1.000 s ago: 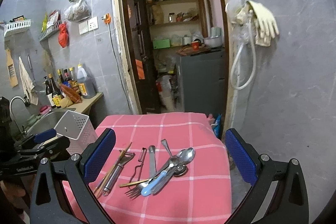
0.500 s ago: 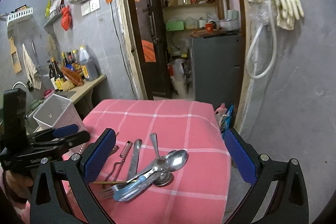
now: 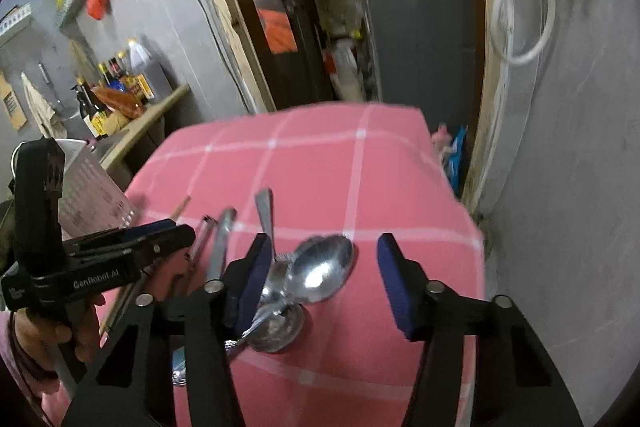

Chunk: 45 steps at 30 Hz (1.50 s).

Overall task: Organize utensils
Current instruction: 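Grasp the thin metal wire hook tool with the left tool and lift it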

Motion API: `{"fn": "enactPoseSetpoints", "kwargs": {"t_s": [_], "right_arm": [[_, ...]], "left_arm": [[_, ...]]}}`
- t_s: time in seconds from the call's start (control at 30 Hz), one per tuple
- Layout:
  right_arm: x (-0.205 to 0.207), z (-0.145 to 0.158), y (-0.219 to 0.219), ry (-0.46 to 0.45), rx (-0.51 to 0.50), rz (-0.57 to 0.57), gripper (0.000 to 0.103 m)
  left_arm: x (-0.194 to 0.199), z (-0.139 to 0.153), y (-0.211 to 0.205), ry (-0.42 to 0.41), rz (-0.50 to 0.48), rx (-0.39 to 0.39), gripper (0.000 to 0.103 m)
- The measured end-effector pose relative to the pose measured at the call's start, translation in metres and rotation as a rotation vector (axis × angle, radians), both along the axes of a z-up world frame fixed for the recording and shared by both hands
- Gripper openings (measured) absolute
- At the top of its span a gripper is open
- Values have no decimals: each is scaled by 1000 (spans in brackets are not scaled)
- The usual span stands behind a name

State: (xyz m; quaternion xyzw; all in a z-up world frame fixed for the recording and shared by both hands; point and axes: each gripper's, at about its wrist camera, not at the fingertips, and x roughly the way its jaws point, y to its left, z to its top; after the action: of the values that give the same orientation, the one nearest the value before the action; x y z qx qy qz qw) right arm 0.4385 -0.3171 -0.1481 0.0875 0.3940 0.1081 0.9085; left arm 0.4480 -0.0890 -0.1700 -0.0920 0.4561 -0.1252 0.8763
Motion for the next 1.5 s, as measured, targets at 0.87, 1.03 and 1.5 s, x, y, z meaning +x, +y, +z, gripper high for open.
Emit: {"fn": "enactPoseSetpoints", "kwargs": {"t_s": [0.87,1.03,1.5], "right_arm": [[23,-51,-7,172,149,6,8],[18,-45,-10,158,186,-12,3],[-34,44,-9,-72,170,-61,2]], "left_arm": [[35,-15,5,198,22,19,13],[26,-7,9,163,16,-18,12],[-27,72,33,-106,45,-55,12]]}}
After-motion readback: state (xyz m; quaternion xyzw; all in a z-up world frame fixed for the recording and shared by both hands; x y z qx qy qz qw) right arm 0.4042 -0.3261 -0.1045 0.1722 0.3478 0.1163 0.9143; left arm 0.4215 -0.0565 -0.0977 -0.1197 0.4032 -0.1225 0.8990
